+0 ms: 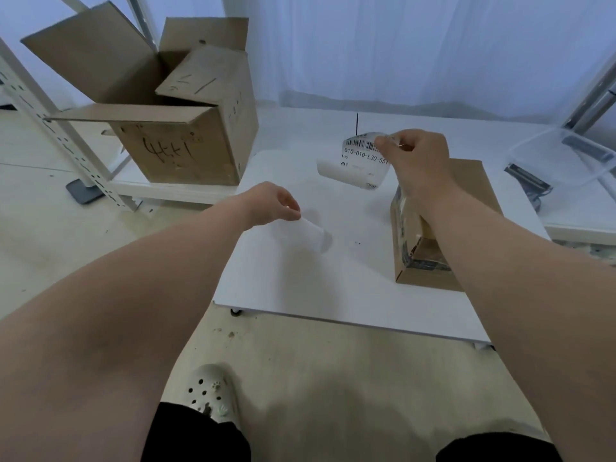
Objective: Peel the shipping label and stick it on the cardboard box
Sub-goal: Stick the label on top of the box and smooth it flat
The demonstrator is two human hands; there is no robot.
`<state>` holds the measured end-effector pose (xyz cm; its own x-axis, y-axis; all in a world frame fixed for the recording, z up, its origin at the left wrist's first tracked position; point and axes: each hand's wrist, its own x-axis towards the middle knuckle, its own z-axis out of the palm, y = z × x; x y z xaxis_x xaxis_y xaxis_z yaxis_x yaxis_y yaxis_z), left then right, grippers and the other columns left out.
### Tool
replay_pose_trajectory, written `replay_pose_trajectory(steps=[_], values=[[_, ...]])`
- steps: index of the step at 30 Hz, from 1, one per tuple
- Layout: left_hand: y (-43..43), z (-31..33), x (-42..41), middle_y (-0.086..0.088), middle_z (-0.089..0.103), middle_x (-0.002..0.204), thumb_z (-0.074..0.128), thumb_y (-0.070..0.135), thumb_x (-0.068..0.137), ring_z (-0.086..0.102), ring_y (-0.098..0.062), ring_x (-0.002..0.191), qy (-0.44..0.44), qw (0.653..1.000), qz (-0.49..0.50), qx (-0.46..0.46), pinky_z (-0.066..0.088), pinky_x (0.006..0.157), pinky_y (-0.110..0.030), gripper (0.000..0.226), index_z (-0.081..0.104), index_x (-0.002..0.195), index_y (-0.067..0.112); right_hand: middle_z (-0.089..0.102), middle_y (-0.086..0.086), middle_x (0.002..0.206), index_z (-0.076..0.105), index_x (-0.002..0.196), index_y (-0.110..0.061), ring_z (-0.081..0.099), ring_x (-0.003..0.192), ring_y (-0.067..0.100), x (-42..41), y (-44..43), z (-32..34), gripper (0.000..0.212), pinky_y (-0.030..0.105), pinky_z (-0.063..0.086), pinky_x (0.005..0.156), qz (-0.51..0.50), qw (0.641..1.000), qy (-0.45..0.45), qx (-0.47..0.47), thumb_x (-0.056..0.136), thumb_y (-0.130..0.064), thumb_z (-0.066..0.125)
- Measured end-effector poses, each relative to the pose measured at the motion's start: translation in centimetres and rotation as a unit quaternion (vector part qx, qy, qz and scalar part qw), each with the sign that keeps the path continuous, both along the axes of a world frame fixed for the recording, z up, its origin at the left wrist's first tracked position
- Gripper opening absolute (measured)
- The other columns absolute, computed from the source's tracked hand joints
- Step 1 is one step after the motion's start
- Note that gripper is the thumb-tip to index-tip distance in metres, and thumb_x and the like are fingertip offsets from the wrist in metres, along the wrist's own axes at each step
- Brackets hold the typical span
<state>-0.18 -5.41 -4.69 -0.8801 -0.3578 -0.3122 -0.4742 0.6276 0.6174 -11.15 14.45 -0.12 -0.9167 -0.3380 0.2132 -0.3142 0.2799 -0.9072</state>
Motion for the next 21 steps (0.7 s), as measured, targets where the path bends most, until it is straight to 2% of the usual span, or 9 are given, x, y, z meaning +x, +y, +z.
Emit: replay_pose_trajectory(steps=[4, 7, 10, 12, 14, 16, 19, 21], values=[[0.1, 0.2, 0.0, -0.005, 0.056, 0.12, 0.067, 0.03, 0.085, 0.054, -0.023, 0.11, -0.029, 0.999, -0.016, -0.004, 0.042, 0.087, -0.028, 0.037, 0.063, 0.119, 0.017, 0.04, -0.001, 0.059, 0.06, 0.066, -0.014, 0.036, 0.059, 0.015, 0.2, 0.2, 0.0, 0.026, 0.026, 0.031, 0.063, 0.006, 1.0, 0.007, 0.025, 0.087, -0.028, 0.064], [0.1, 0.2, 0.1, -0.005, 0.054, 0.124, 0.065, 0.033, 0.087, 0.052, -0.022, 0.109, -0.044, 0.999, -0.015, -0.003, 0.04, 0.087, -0.029, 0.044, 0.057, 0.126, 0.017, 0.039, -0.001, 0.06, 0.058, 0.063, -0.016, 0.037, 0.061, 0.015, 0.3, 0.6, 0.1, 0.027, 0.026, 0.031, 0.063, 0.011, 0.999, 0.002, 0.032, 0.087, -0.028, 0.064], [0.2, 0.8, -0.3, -0.009, 0.052, 0.13, 0.061, 0.034, 0.089, 0.052, -0.025, 0.115, 0.011, 1.0, 0.017, 0.003, 0.039, 0.09, -0.029, 0.043, 0.055, 0.128, 0.015, 0.05, 0.011, 0.067, 0.058, 0.062, -0.014, 0.046, 0.069, 0.018, 0.3, 1.1, 0.5, 0.028, 0.03, 0.038, 0.068, -0.004, 0.999, -0.028, -0.021, 0.086, -0.025, 0.065], [0.7, 1.7, -0.7, -0.01, 0.051, 0.134, 0.058, 0.033, 0.092, 0.051, -0.025, 0.119, 0.058, 0.998, 0.035, 0.012, 0.039, 0.092, -0.03, 0.038, 0.058, 0.125, 0.017, 0.06, 0.023, 0.083, 0.065, 0.078, -0.004, 0.056, 0.079, 0.021, -0.3, 1.7, 0.8, 0.021, 0.031, 0.046, 0.073, -0.031, 0.996, -0.055, -0.065, 0.087, -0.023, 0.064], [1.8, 2.8, -1.0, -0.008, 0.053, 0.134, 0.055, 0.033, 0.093, 0.051, -0.022, 0.119, 0.107, 0.993, 0.047, 0.025, 0.039, 0.091, -0.028, 0.033, 0.06, 0.123, 0.019, 0.065, 0.009, 0.088, 0.064, 0.087, -0.007, 0.059, 0.086, 0.017, -0.5, 2.7, 1.5, 0.015, 0.023, 0.047, 0.075, -0.057, 0.991, -0.075, -0.096, 0.089, -0.021, 0.062], [3.5, 4.2, -1.3, -0.007, 0.054, 0.131, 0.053, 0.033, 0.094, 0.051, -0.019, 0.116, 0.146, 0.987, 0.05, 0.045, 0.037, 0.087, -0.026, 0.035, 0.058, 0.125, 0.02, 0.061, -0.005, 0.084, 0.061, 0.08, -0.016, 0.057, 0.085, 0.012, -0.8, 4.0, 2.0, 0.011, 0.019, 0.047, 0.073, -0.081, 0.985, -0.082, -0.125, 0.09, -0.02, 0.06], [6.8, 5.7, -2.1, -0.004, 0.048, 0.138, 0.052, 0.039, 0.094, 0.049, -0.021, 0.122, 0.155, 0.983, 0.04, 0.085, 0.037, 0.091, -0.026, 0.048, 0.047, 0.136, 0.017, 0.059, -0.009, 0.081, 0.055, 0.071, -0.026, 0.058, 0.077, 0.008, -0.9, 6.7, 2.7, 0.023, 0.012, 0.047, 0.058, -0.118, 0.977, -0.093, -0.15, 0.093, -0.019, 0.055], [9.2, 6.2, -2.6, -0.007, 0.044, 0.142, 0.053, 0.043, 0.092, 0.052, -0.024, 0.119, 0.127, 0.98, 0.029, 0.148, 0.044, 0.097, -0.032, 0.06, 0.035, 0.142, 0.015, 0.057, -0.007, 0.08, 0.054, 0.072, -0.025, 0.055, 0.072, 0.01, -0.6, 8.4, 3.0, 0.024, 0.018, 0.047, 0.053, -0.129, 0.97, -0.134, -0.157, 0.095, -0.02, 0.052]])
